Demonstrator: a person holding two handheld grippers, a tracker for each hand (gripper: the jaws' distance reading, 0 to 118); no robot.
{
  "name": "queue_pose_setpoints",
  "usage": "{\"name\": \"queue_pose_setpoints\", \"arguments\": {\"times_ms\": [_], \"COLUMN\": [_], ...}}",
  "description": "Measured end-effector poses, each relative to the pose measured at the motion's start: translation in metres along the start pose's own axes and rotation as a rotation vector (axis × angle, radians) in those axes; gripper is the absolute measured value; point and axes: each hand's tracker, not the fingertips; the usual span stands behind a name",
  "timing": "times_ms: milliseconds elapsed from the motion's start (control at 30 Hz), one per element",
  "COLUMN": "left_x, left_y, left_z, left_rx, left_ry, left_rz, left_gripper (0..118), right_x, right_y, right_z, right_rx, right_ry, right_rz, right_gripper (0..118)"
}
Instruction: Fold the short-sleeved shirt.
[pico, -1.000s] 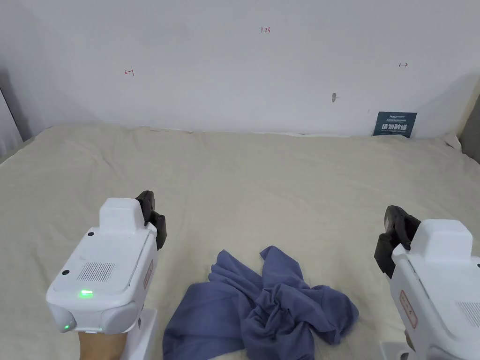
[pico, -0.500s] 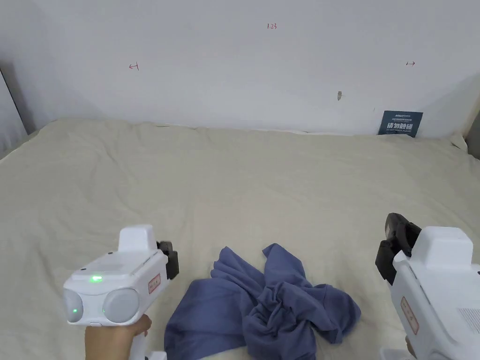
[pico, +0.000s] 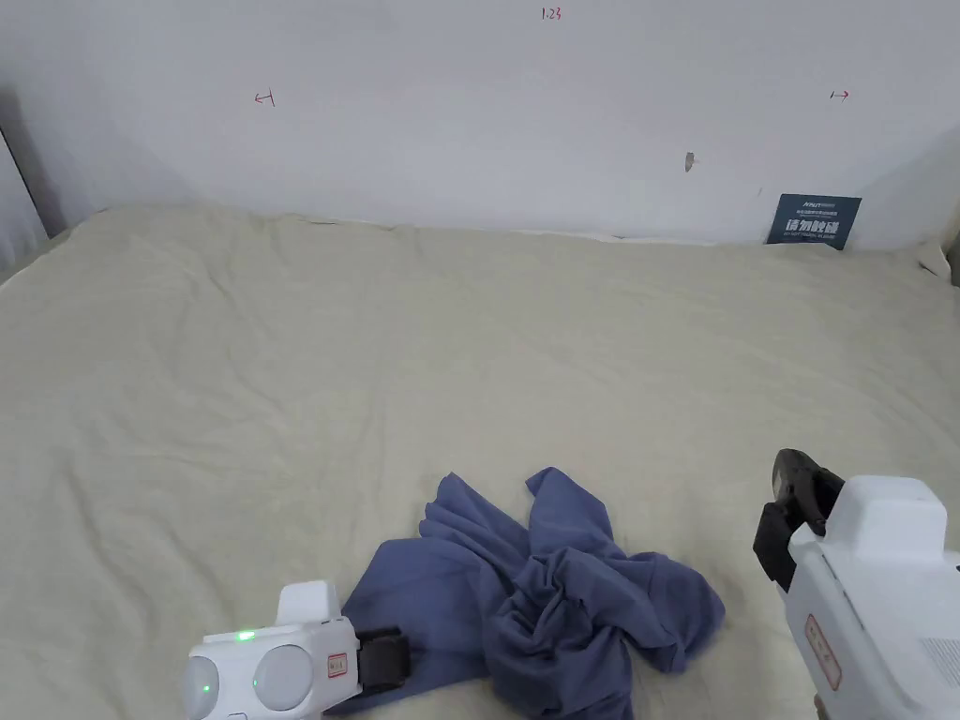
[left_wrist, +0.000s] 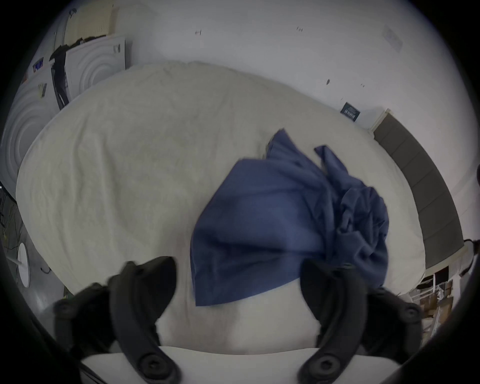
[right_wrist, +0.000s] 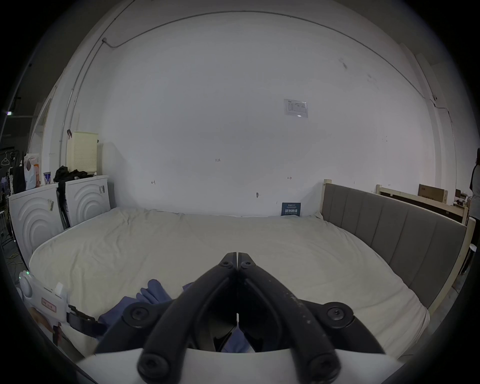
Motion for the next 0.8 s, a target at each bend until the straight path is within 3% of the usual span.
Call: {"name": "queue_pose_setpoints", "arguments": {"times_ms": [100,133,167,200,267,300,333,367,533,667,700,800], "left_x": [0.005,0.009,0.013,0.016,0.019,0.02,0.022,0.022,0.015,0.012,0.012,0.007], "left_y": [-0.004,-0.006,-0.008,-0.011,-0.018,-0.018,-0.018,-0.016,-0.009,-0.002,0.002,0.011], "left_z": [-0.017,-0.017,-0.021,-0.026,-0.033,-0.032,-0.03,-0.029,-0.022,0.003,0.009,0.012], "left_rx": [-0.043,-0.058,-0.069,-0.074,-0.034,-0.033,-0.029,-0.018,0.015,0.087,0.083,0.09], "left_ry": [0.038,0.046,0.057,0.079,0.146,0.123,0.124,0.094,0.041,-0.028,-0.041,-0.081], "left_rz": [-0.022,-0.037,-0.051,-0.062,-0.105,-0.101,-0.102,-0.098,-0.032,-0.042,-0.043,-0.017], "left_gripper": [94,83,62,51,43,31,10,4,3,2,2,2], "right_x": [0.002,0.003,0.003,0.004,0.005,0.006,0.007,0.008,0.017,0.025,0.027,0.027], "right_y": [-0.005,-0.006,-0.007,-0.009,-0.012,-0.014,-0.015,-0.018,-0.035,-0.065,-0.074,-0.101], "right_z": [-0.005,-0.007,-0.009,-0.011,-0.015,-0.017,-0.019,-0.023,-0.053,-0.102,-0.114,-0.148], "right_rx": [-0.019,-0.023,-0.029,-0.035,-0.049,-0.06,-0.069,-0.082,-0.223,-0.428,-0.47,-0.564], "right_ry": [0.001,0.001,0.0,0.001,0.001,0.003,0.003,0.005,-0.002,0.008,0.015,0.021], "right_rz": [-0.001,-0.002,-0.002,-0.002,-0.003,-0.003,-0.004,-0.005,-0.028,-0.041,-0.035,-0.002], "right_gripper": [2,2,2,2,2,2,2,2,10,93,105,108]}}
